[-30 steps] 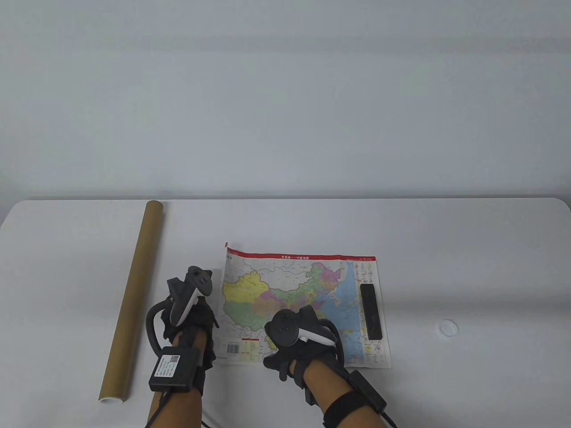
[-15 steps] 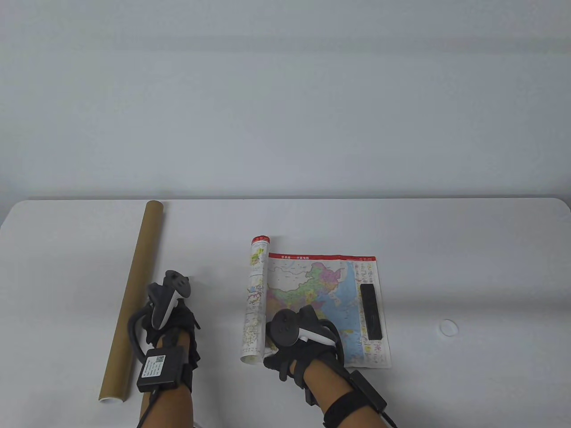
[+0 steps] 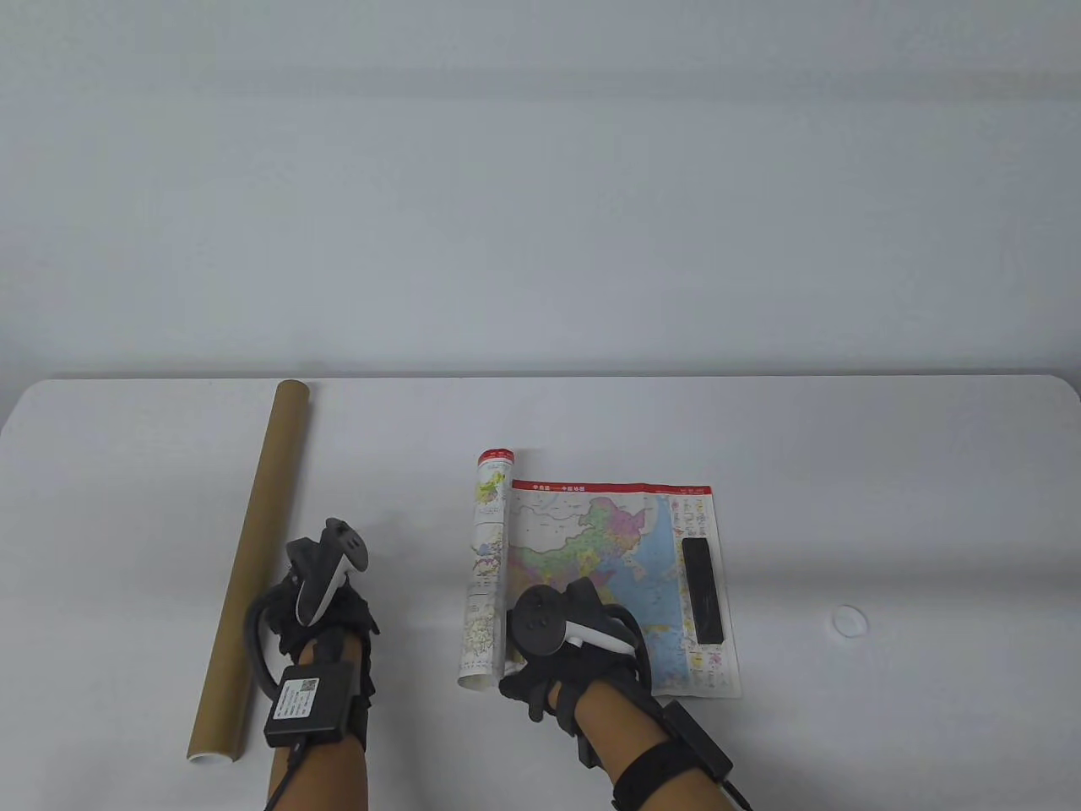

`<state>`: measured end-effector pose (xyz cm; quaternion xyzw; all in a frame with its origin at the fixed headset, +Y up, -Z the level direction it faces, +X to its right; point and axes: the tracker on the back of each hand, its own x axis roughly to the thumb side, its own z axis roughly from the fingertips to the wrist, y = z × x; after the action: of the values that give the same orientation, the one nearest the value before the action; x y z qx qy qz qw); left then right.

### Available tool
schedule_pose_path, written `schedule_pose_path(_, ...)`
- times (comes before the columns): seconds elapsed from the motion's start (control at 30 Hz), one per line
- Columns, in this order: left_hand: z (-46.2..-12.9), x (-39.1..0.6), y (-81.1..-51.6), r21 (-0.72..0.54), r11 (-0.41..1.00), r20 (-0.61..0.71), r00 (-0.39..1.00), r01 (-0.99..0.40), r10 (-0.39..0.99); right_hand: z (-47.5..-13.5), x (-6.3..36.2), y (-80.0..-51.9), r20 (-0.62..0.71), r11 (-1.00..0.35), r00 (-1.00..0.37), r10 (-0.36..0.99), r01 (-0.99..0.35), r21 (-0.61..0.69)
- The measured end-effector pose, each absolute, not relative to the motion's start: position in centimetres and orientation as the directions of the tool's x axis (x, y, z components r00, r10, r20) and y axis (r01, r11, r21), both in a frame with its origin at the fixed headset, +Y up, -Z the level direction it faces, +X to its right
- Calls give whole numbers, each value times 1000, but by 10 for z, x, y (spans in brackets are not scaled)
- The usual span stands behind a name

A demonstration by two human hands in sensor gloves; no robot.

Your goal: Roll up map and store in mailing tube

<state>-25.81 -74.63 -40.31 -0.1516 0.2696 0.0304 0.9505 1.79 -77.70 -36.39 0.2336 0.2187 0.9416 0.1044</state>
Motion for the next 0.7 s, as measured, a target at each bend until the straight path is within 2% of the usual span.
schedule_pose_path(0.07, -404, -248, -732, -253, 951, -473, 880, -179, 40, -364, 18, -777, 394, -883, -869, 299, -95, 461)
schedule_pose_path(0.17, -404, -222, -706, -164, 915, -320, 897, -369, 304, -364, 18, -777, 393, -882, -869, 299, -95, 461)
schedule_pose_path(0.2, -405, -210, -699, -158, 863, -246, 866, -479, 436, -364, 18, -777, 392, -882, -869, 301, -97, 462)
schedule_pose_path(0.27, -405, -192, -693, -177, 734, -184, 755, -655, 630, -364, 19, -778, 391, -881, -869, 302, -99, 462)
schedule_pose_path(0.37, -406, -166, -696, -258, 503, -166, 551, -825, 818, -365, 21, -778, 389, -877, -867, 313, -106, 469)
schedule_pose_path(0.4, -408, -161, -699, -277, 455, -139, 504, -846, 852, -366, 22, -778, 384, -873, -866, 321, -114, 474)
schedule_pose_path(0.5, -411, -145, -715, -351, 267, -184, 345, -898, 920, -368, 26, -778, 371, -864, -861, 347, -140, 483)
schedule_pose_path(0.57, -412, -136, -726, -389, 197, -207, 293, -900, 933, -369, 29, -778, 361, -857, -859, 364, -157, 490)
schedule_pose_path(0.63, -413, -128, -734, -428, 174, -194, 278, -887, 941, -371, 32, -778, 341, -848, -853, 394, -195, 492)
schedule_pose_path(0.7, -413, -123, -739, -445, 270, -172, 377, -854, 910, -373, 37, -778, 320, -839, -843, 433, -247, 485)
